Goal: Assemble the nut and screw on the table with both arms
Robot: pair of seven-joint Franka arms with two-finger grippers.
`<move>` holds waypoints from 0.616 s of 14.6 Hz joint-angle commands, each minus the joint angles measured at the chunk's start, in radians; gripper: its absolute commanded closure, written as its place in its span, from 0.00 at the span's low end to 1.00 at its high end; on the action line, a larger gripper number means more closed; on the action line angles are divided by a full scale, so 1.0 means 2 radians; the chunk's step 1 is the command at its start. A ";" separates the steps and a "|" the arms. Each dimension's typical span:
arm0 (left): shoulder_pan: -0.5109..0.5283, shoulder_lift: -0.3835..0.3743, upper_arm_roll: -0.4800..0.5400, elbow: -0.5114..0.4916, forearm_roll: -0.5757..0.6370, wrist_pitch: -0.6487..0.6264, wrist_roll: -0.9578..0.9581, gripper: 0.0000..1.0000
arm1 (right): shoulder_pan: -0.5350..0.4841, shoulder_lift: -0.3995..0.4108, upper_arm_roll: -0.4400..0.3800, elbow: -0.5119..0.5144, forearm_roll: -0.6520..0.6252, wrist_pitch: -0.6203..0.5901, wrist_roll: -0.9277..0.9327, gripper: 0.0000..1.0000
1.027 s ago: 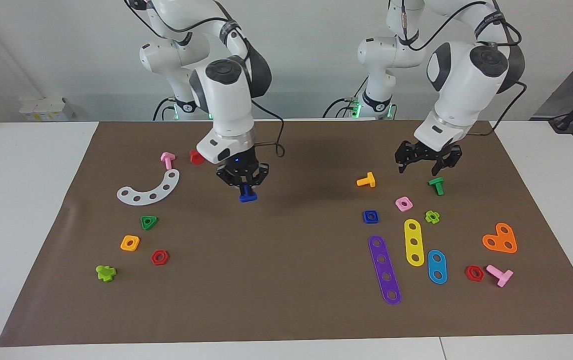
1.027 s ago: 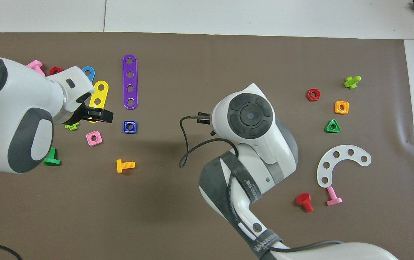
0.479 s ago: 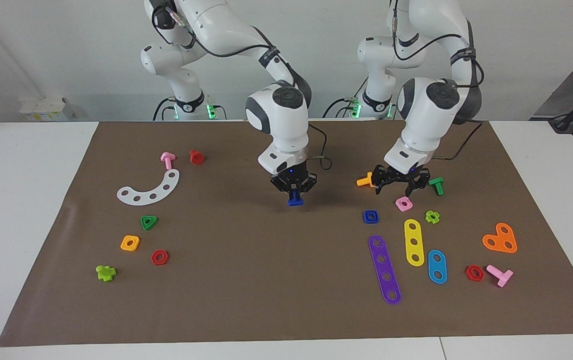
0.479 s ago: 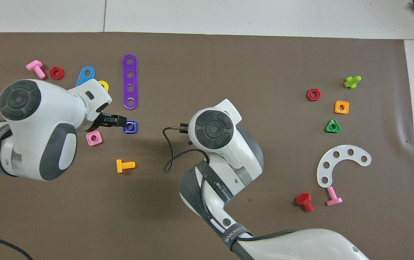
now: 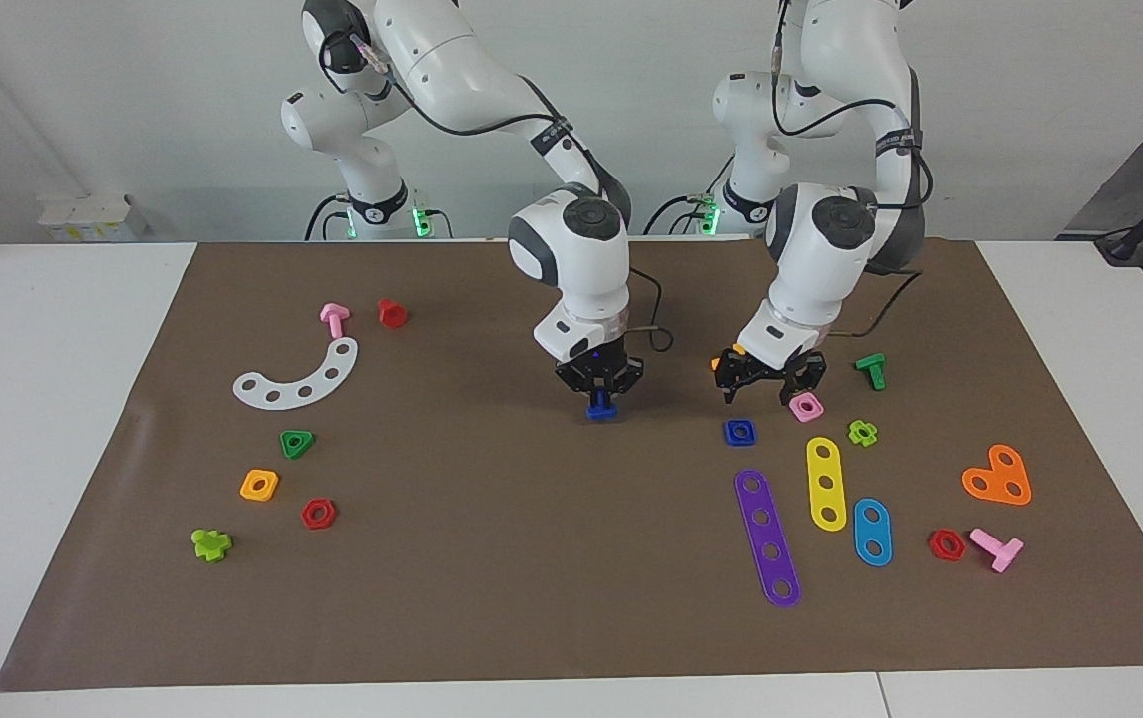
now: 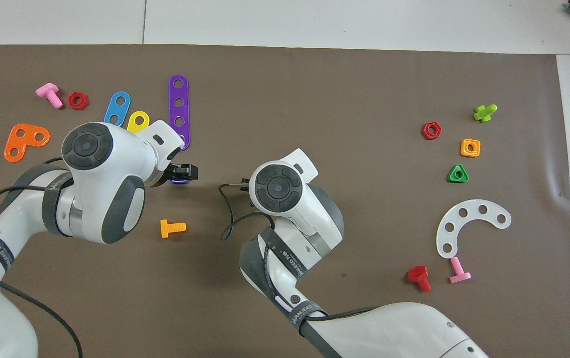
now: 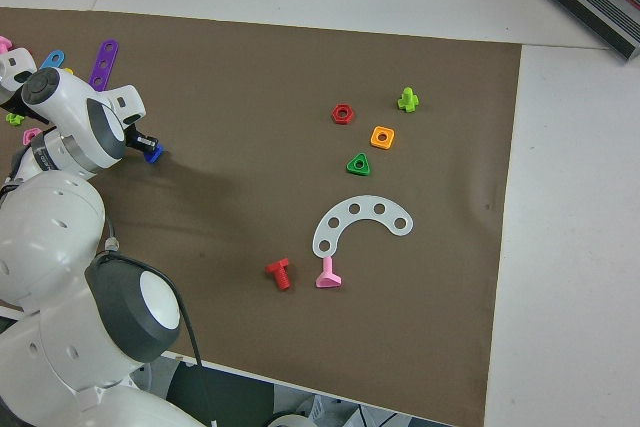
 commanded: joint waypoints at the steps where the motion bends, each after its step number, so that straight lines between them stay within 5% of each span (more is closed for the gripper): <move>1: -0.008 0.018 0.008 -0.006 0.004 0.028 -0.009 0.12 | -0.004 -0.006 0.002 -0.021 -0.011 0.025 0.009 1.00; 2: -0.008 0.021 0.008 -0.006 0.005 0.028 -0.009 0.12 | -0.004 -0.006 0.002 -0.023 -0.011 0.026 0.012 0.95; 4: -0.007 0.025 0.008 -0.006 0.010 0.032 -0.009 0.14 | -0.002 -0.004 0.002 -0.035 -0.011 0.052 0.020 0.00; 6: -0.006 0.034 0.008 -0.007 0.011 0.046 -0.009 0.16 | -0.002 -0.009 0.001 -0.035 -0.013 0.050 0.019 0.00; 9: -0.006 0.041 0.008 -0.008 0.011 0.056 -0.009 0.22 | -0.028 -0.068 -0.004 -0.028 -0.013 -0.001 0.012 0.00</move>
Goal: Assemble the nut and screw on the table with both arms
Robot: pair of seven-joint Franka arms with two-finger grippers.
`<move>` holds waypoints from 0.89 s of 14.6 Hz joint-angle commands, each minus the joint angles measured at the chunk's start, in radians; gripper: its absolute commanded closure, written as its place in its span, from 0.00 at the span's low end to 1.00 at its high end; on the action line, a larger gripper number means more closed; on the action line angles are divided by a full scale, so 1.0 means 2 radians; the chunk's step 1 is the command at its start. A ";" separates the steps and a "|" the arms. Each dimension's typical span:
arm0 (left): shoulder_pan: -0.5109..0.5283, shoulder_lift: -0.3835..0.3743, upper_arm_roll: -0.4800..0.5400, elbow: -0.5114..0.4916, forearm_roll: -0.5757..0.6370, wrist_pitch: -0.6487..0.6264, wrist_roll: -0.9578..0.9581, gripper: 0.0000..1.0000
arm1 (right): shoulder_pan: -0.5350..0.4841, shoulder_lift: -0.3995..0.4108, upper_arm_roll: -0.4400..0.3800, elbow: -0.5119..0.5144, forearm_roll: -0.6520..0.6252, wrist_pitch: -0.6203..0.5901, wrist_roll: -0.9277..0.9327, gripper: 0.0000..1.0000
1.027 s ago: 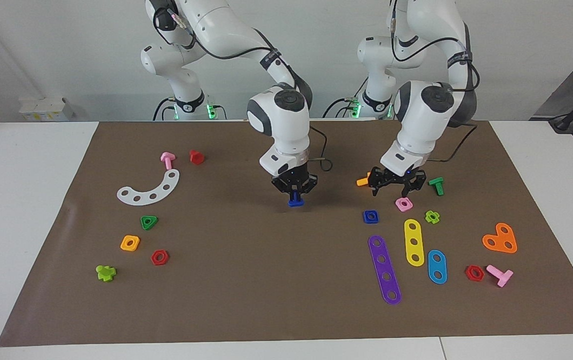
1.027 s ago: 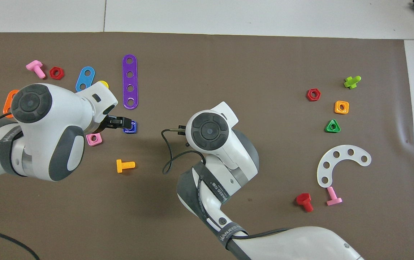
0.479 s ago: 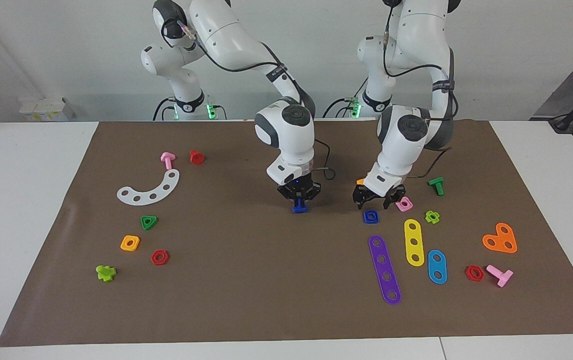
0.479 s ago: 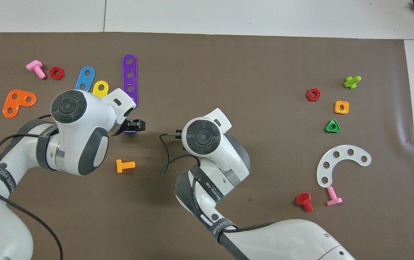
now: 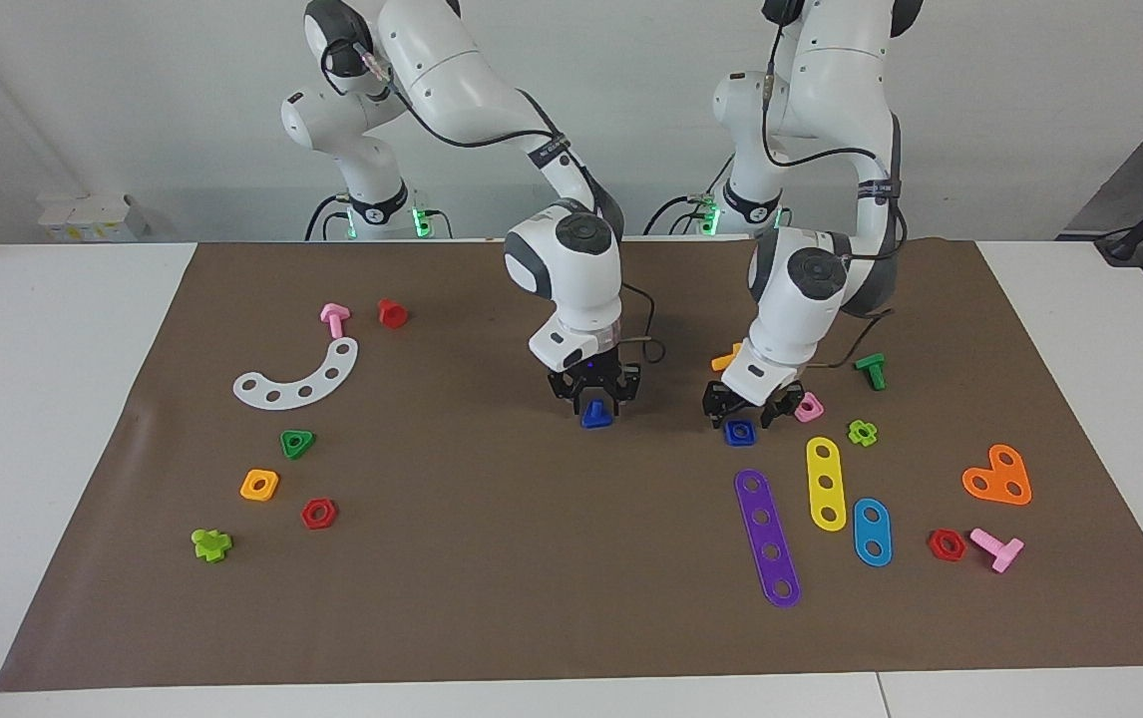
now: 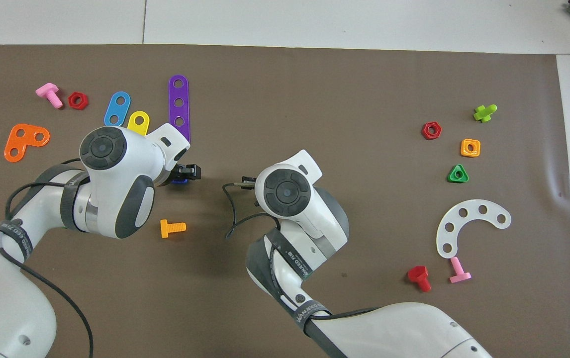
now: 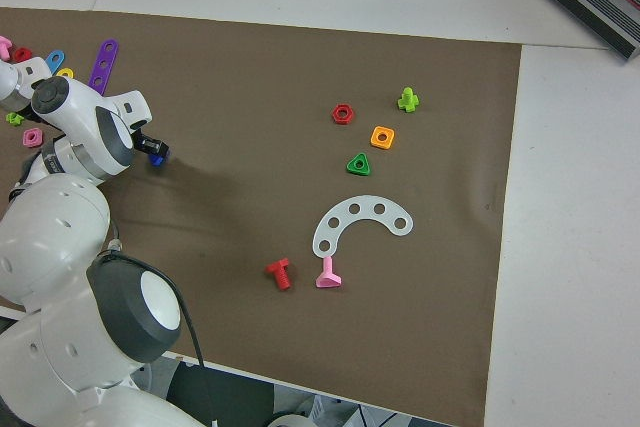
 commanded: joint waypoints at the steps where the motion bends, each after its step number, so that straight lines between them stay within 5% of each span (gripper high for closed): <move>1: -0.006 0.006 0.006 -0.009 0.009 0.021 -0.009 0.23 | -0.044 -0.080 0.002 -0.009 -0.012 -0.056 0.006 0.00; 8: -0.005 0.005 0.007 -0.012 0.009 0.018 -0.006 0.38 | -0.204 -0.216 0.002 -0.001 -0.006 -0.193 -0.167 0.00; 13: -0.001 0.005 0.007 -0.012 0.020 0.014 -0.004 0.52 | -0.306 -0.253 0.000 0.047 0.021 -0.354 -0.272 0.00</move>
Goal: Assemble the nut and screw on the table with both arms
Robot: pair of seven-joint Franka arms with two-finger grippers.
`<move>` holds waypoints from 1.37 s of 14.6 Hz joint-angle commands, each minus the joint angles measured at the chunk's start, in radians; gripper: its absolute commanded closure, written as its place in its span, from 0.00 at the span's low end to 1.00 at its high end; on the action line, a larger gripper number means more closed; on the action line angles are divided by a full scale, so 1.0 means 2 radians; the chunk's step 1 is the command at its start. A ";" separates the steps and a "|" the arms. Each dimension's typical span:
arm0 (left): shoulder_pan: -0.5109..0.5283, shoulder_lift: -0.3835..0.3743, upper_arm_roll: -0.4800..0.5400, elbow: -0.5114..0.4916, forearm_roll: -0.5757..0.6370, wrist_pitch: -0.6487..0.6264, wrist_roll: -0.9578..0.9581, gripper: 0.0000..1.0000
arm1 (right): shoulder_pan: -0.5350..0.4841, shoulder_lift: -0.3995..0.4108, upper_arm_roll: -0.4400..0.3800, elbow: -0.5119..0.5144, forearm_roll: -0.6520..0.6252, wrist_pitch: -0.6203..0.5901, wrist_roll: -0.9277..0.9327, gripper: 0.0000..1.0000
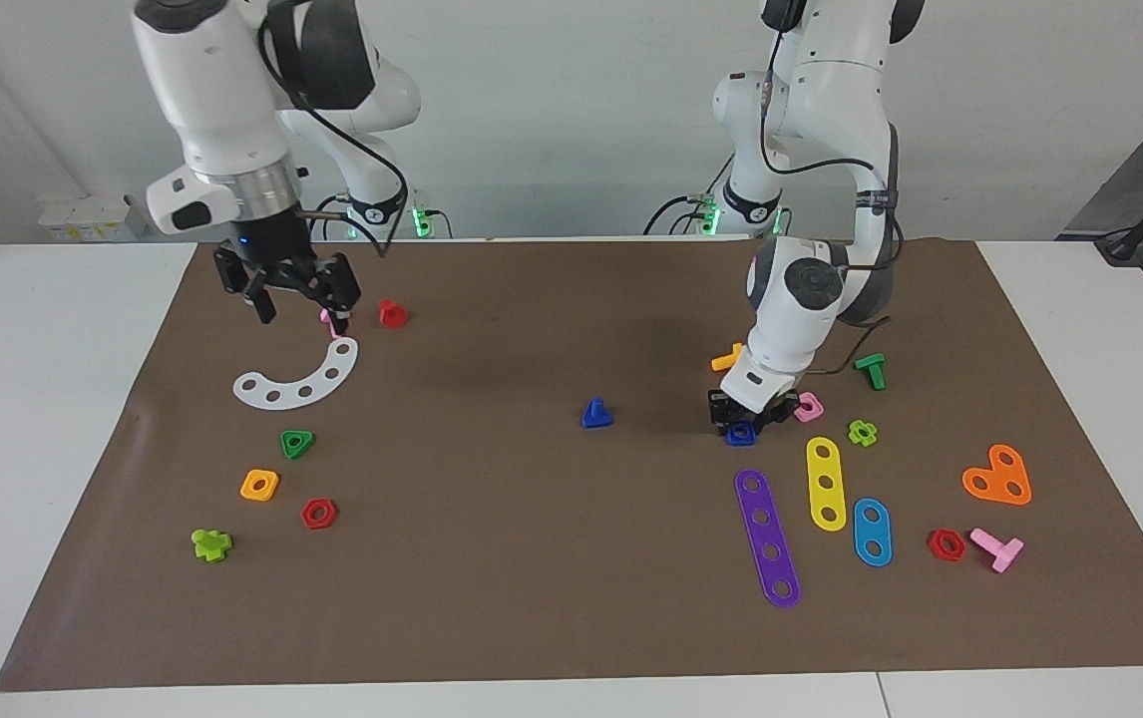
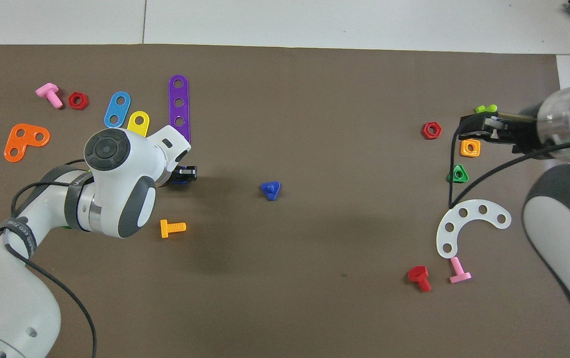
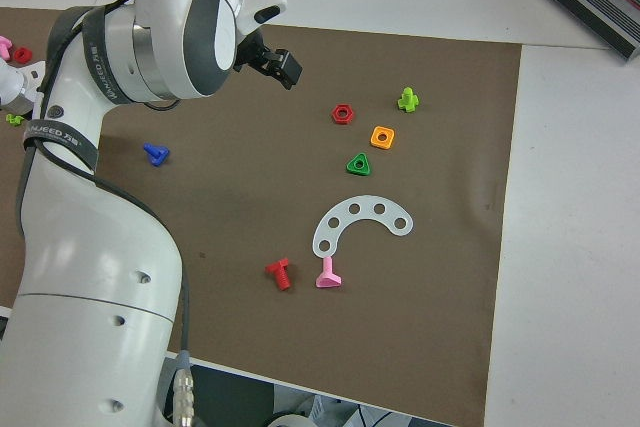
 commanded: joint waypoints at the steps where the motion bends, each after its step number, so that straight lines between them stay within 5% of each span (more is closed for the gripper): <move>1: -0.002 -0.004 0.004 -0.009 0.013 0.007 -0.004 0.58 | -0.043 -0.010 0.007 0.009 0.014 -0.052 -0.049 0.00; 7: -0.002 -0.001 0.005 0.029 0.014 -0.026 -0.004 0.86 | -0.062 -0.016 0.000 0.010 0.002 -0.080 -0.088 0.00; 15: -0.064 0.028 0.005 0.145 0.014 -0.139 -0.084 0.89 | -0.061 -0.015 0.001 0.013 -0.004 -0.088 -0.116 0.00; 20: -0.120 0.031 0.005 0.156 0.010 -0.145 -0.150 0.89 | -0.057 -0.012 0.006 0.022 -0.001 -0.094 -0.114 0.00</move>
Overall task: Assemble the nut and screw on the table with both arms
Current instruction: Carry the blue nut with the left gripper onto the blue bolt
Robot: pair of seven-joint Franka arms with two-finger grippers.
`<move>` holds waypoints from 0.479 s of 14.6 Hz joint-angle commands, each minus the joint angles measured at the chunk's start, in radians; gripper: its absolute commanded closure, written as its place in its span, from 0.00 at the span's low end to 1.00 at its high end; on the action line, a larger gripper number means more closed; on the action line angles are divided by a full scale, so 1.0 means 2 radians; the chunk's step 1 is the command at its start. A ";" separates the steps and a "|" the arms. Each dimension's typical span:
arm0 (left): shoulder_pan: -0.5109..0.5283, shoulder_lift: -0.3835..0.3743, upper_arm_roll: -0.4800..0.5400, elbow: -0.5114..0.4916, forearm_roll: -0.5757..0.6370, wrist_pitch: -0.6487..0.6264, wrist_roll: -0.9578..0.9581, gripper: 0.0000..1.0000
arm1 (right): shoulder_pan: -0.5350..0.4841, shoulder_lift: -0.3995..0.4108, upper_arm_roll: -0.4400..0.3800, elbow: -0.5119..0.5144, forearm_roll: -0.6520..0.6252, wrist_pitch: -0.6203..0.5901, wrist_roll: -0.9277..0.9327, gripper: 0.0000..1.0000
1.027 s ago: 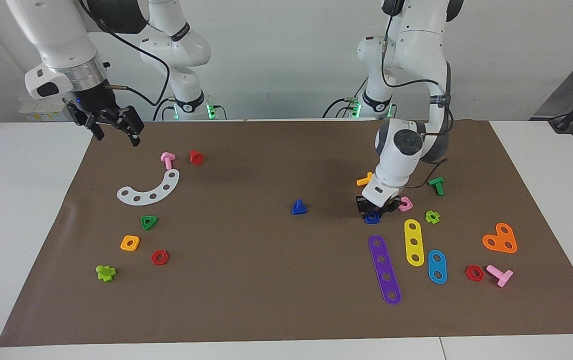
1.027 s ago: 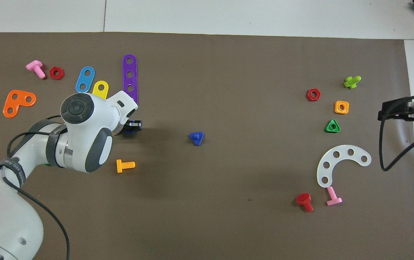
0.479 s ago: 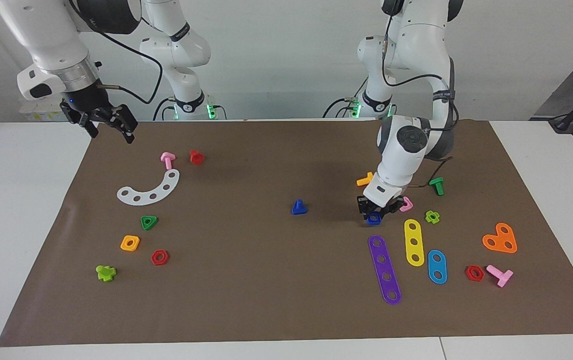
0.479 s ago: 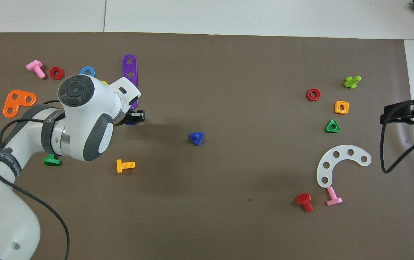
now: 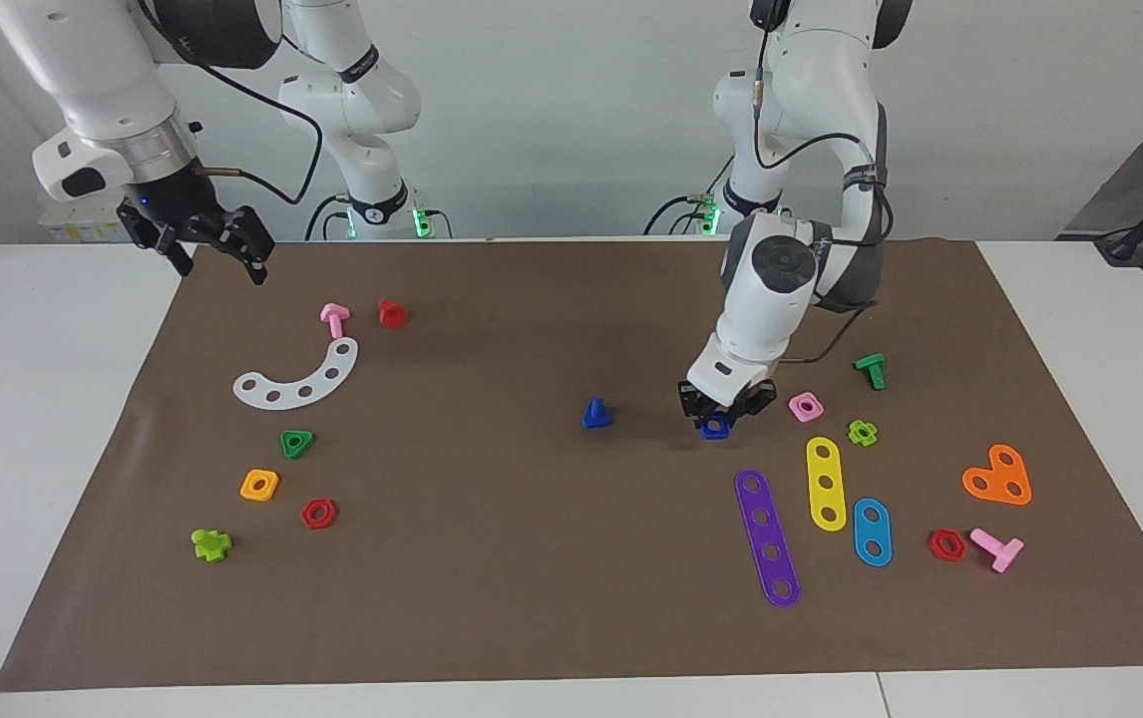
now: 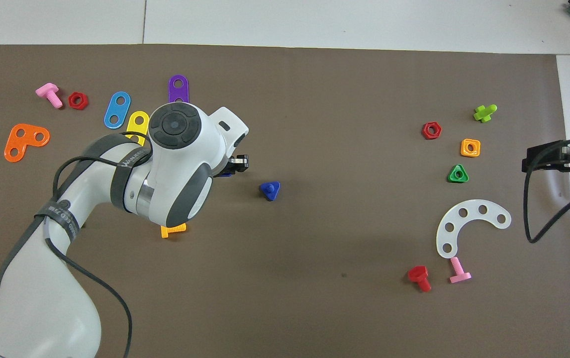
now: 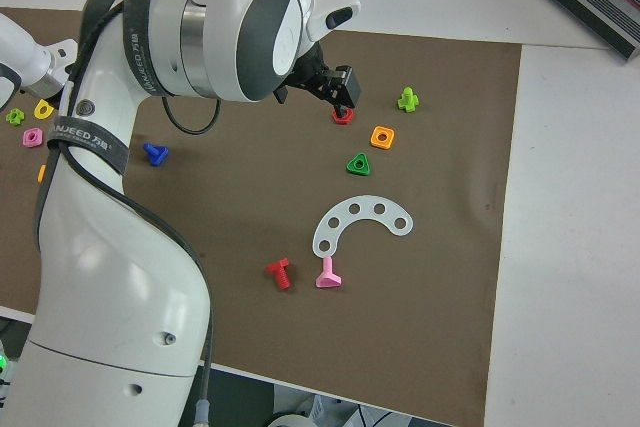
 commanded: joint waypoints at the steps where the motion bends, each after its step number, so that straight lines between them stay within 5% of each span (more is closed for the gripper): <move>1: -0.030 0.011 0.008 0.020 0.007 -0.014 -0.036 0.89 | -0.002 0.003 0.002 0.008 0.001 -0.007 -0.011 0.00; 7: -0.061 0.030 0.007 0.053 0.004 -0.022 -0.081 0.89 | -0.005 0.000 0.002 0.002 0.005 -0.003 -0.011 0.00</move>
